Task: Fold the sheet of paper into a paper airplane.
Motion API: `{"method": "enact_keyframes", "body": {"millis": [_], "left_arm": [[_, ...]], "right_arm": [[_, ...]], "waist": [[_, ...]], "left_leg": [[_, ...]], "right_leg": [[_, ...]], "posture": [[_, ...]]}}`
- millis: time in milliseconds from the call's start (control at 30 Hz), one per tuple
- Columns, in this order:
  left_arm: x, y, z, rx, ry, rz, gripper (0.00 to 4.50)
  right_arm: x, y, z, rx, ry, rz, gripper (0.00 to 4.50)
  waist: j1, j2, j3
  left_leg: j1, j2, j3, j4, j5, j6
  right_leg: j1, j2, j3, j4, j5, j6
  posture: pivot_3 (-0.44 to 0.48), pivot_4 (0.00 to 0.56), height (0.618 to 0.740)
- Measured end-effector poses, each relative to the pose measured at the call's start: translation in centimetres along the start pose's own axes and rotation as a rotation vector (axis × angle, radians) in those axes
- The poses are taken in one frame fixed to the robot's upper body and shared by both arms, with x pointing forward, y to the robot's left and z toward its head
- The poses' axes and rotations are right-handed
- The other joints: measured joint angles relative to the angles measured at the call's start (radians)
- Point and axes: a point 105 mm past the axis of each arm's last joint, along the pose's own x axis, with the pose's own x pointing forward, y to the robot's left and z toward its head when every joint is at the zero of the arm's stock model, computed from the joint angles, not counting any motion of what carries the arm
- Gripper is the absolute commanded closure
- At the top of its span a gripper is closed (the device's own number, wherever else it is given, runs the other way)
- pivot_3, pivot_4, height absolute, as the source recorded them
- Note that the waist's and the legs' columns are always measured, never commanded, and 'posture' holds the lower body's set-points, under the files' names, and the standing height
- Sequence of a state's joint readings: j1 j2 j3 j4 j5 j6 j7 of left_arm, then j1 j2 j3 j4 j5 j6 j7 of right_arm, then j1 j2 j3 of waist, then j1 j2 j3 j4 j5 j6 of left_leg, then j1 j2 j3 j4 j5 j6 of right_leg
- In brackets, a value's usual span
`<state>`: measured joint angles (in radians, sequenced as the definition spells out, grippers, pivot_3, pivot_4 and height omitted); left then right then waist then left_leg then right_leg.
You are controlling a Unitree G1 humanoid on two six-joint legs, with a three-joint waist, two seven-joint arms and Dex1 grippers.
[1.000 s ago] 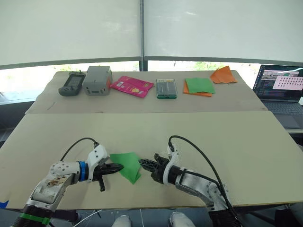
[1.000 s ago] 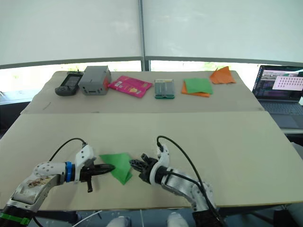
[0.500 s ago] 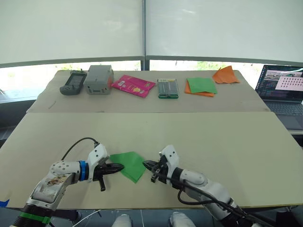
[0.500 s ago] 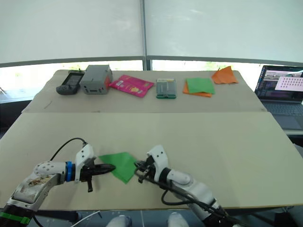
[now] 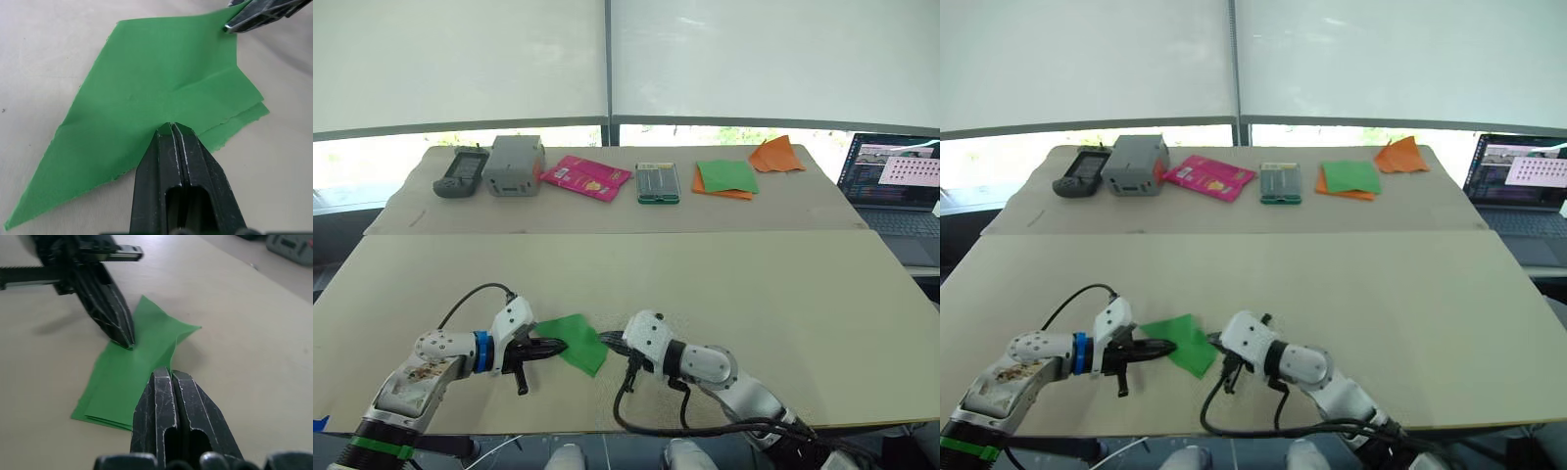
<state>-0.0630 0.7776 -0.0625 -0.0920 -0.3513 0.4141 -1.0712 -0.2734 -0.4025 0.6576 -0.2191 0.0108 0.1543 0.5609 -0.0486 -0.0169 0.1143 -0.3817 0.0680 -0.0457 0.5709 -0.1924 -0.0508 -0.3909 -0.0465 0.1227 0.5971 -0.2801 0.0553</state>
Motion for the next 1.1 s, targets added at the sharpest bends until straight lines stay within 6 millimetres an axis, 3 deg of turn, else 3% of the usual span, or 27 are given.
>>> {"method": "enact_keyframes", "body": {"millis": [100,300,500,867,933,1100], "left_arm": [[-0.1,0.0,0.0,0.001,0.003,0.0,4.5],[-0.5,-0.1,-0.1,0.002,0.016,0.007,4.5],[-1.8,-0.1,-0.9,-0.026,0.047,0.045,4.5],[-3.7,-0.1,-1.4,-0.101,0.067,0.058,4.5],[-3.9,0.2,0.0,-0.149,0.007,0.025,4.5],[-4.7,2.1,6.5,-0.105,-0.176,-0.007,4.5]], "right_arm": [[0.3,1.2,0.0,-0.12,0.038,0.1,4.48],[0.8,2.4,-0.4,-0.16,0.113,0.152,4.48],[1.2,3.3,-0.8,-0.107,0.148,0.152,4.48],[1.3,3.1,-0.9,-0.053,0.178,0.154,4.48],[1.2,2.9,-0.9,-0.052,0.179,0.154,4.48],[1.3,2.7,-1.0,-0.049,0.181,0.153,4.48]], "waist": [[0.002,0.0,0.0],[0.003,0.0,0.0],[0.002,-0.001,0.001],[0.002,-0.002,0.001],[0.006,-0.005,0.003],[0.005,-0.006,0.004]], "left_leg": [[0.001,0.0,-0.001,0.0,0.0,0.0],[0.001,0.0,-0.002,0.0,0.0,0.0],[0.002,0.0,-0.002,0.0,0.0,-0.001],[0.004,0.001,-0.002,0.0,-0.001,-0.002],[0.003,0.001,-0.003,0.0,-0.001,-0.002],[0.004,0.0,-0.004,0.001,0.0,-0.002]], "right_leg": [[0.0,0.002,0.0,0.001,0.0,0.0],[0.0,0.002,0.001,0.002,0.0,0.0],[0.0,0.002,0.001,0.003,0.0,0.0],[0.0,0.002,0.001,0.005,0.0,0.0],[0.0,0.002,-0.001,0.005,0.0,0.0],[0.001,0.002,-0.001,0.006,0.0,0.0]], "posture": [[0.0,0.15,0.74],[0.0,0.15,0.74],[0.0,0.15,0.74],[0.0,0.15,0.74],[0.0,0.15,0.74],[0.0,0.15,0.74]]}}
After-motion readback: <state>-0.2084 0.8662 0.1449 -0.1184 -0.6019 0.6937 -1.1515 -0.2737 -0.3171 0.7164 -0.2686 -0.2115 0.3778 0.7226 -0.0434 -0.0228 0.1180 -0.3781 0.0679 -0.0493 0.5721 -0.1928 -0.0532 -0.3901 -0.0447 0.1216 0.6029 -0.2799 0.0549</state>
